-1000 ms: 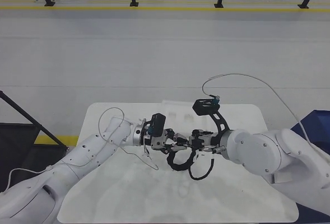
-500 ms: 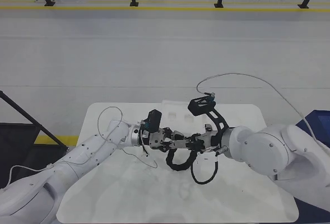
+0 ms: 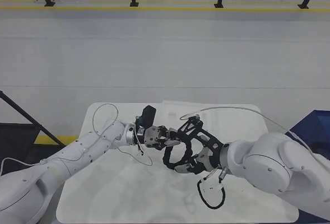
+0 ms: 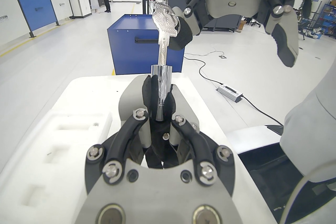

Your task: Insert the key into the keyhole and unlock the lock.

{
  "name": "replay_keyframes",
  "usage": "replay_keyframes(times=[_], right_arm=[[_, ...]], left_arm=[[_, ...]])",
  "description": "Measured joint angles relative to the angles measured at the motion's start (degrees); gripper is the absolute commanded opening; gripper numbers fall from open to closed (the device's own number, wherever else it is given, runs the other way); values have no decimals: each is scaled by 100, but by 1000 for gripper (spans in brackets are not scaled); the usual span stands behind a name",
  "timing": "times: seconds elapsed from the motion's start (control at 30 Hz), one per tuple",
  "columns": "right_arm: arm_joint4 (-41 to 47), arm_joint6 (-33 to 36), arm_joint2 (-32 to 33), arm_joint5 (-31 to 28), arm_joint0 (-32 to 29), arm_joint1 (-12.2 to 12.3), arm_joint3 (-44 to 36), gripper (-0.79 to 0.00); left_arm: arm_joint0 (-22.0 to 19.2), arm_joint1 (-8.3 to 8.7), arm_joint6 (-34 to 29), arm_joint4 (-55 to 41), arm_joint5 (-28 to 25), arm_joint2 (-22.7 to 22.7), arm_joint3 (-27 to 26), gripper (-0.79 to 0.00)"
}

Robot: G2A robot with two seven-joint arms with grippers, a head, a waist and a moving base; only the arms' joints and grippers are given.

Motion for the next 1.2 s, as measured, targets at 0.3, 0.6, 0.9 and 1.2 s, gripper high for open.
replay_keyframes(times=[0.3, 0.6, 0.9, 1.2], right_arm=[[82, -295, 33, -275, -169, -1, 94, 0], [-698, -720, 420, -2682, -262, 110, 798, 0], [-964, -1162, 772, -3940, -556, 199, 695, 0], [-1138, -1050, 632, -3878, -614, 119, 626, 0]], left_arm=[[-125, 123, -811, -678, 0, -7, -169, -785], [-210, 162, -1772, -1323, 0, -7, -420, -785], [-291, 122, -2494, -1997, 0, -7, -459, -785], [-299, 80, -2860, -2367, 0, -7, -494, -785]])
